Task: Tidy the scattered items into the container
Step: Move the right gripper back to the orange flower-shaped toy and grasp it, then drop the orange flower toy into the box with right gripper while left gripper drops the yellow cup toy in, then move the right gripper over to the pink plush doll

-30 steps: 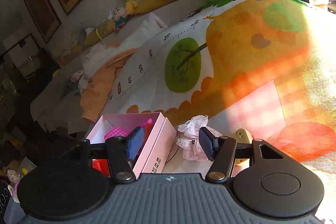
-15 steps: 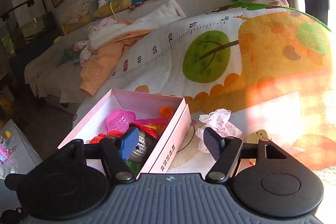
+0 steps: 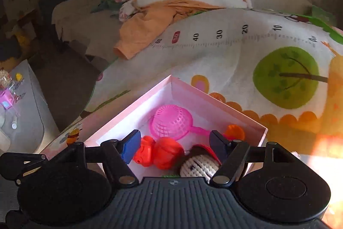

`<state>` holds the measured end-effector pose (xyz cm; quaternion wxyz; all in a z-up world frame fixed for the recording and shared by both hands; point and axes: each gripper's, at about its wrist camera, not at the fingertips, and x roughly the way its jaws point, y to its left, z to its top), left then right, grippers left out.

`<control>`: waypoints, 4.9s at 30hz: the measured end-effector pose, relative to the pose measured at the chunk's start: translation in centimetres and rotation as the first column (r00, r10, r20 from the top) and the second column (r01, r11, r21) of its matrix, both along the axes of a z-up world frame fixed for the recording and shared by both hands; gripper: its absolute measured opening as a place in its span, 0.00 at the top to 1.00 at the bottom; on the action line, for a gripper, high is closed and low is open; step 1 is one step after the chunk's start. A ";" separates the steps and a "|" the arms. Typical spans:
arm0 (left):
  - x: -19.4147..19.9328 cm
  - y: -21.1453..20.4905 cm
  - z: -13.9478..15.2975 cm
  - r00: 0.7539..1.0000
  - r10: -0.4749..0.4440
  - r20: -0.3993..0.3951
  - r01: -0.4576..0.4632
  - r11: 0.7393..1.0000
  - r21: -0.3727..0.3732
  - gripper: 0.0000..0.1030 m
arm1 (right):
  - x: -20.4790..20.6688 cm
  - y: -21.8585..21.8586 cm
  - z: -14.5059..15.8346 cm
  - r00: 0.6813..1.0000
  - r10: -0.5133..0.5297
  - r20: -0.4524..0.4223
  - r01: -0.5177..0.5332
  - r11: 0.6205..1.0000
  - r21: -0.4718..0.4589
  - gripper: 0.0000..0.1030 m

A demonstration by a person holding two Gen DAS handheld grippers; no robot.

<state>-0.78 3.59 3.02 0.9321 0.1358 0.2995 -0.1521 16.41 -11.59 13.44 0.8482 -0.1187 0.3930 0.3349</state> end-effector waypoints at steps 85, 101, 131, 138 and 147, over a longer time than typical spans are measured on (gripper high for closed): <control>17.1 -0.5 6.1 0.995 0.048 0.085 -0.048 0.999 0.003 0.43 | 1.6 -10.3 0.8 0.968 -0.245 -0.055 0.248 0.897 0.365 0.34; 4.4 -4.5 6.2 0.996 -0.084 -0.012 0.081 0.981 -0.178 0.17 | -8.7 -18.5 -1.2 0.924 -0.382 -0.011 0.373 0.894 0.249 0.32; -5.7 -8.4 -1.0 0.989 0.060 -0.136 -0.081 0.985 -0.150 0.07 | -28.6 -17.9 -8.4 0.777 -0.565 0.277 0.542 0.825 0.161 0.19; -6.5 -7.0 -0.1 0.988 0.089 -0.130 -0.110 0.980 -0.165 0.06 | -29.7 -17.0 -10.0 0.773 -0.582 0.254 0.567 0.812 0.137 0.16; -9.2 -11.1 1.2 0.957 -0.252 -0.144 0.204 0.937 -0.282 0.06 | -31.2 -20.4 -8.7 0.833 -0.553 0.008 0.512 0.777 0.367 0.16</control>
